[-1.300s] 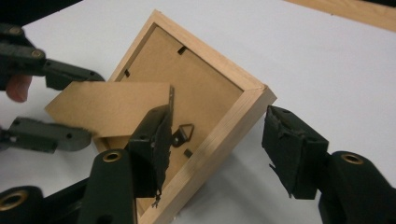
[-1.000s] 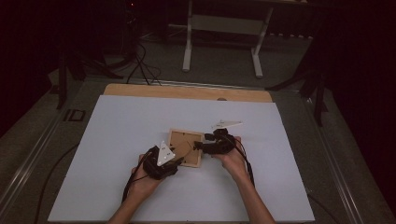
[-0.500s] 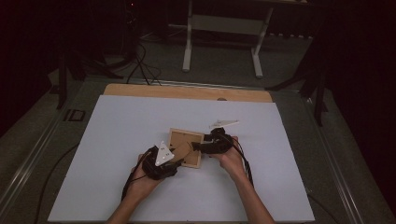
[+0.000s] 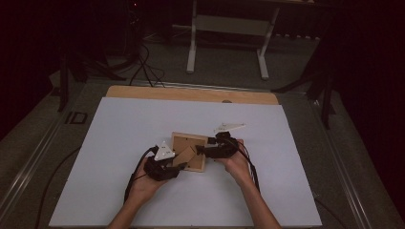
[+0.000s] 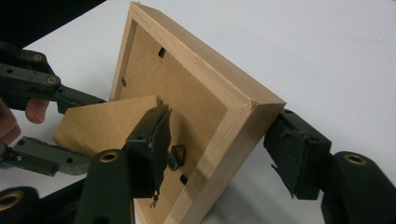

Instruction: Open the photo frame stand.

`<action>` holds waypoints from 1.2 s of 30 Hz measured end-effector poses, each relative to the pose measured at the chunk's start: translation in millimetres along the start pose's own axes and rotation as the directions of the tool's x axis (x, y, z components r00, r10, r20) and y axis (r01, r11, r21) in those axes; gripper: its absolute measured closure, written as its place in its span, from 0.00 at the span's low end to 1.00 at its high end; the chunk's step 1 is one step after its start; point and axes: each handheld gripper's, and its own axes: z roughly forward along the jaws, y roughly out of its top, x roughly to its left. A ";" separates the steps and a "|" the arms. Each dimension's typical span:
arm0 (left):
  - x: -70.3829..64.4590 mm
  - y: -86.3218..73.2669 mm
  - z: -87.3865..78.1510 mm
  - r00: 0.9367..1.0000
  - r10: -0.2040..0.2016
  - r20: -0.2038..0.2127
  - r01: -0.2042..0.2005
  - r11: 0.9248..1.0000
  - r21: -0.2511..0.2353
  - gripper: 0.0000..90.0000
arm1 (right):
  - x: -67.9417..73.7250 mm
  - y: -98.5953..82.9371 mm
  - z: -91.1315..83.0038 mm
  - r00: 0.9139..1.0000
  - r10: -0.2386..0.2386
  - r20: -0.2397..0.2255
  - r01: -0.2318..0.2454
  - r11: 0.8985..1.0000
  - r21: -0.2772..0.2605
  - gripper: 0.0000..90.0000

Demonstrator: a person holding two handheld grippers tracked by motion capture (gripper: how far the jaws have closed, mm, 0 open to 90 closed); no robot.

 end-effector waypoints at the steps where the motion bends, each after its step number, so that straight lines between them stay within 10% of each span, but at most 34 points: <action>1: 0.0 0.0 0.0 1.000 0.000 0.000 0.000 1.000 0.000 0.65 | 0.0 0.0 0.0 1.000 0.000 0.000 0.000 1.000 0.000 0.46; 31: -0.8 9.6 14.3 0.994 0.044 -0.096 -0.042 0.999 0.019 0.68 | 2.3 11.2 -19.9 0.998 -0.039 0.056 0.043 0.996 -0.072 0.64; 36: -1.4 9.2 17.1 0.994 0.055 -0.090 -0.050 0.998 0.049 0.69 | 10.1 12.4 -21.2 0.990 -0.105 0.090 0.111 0.992 -0.064 0.64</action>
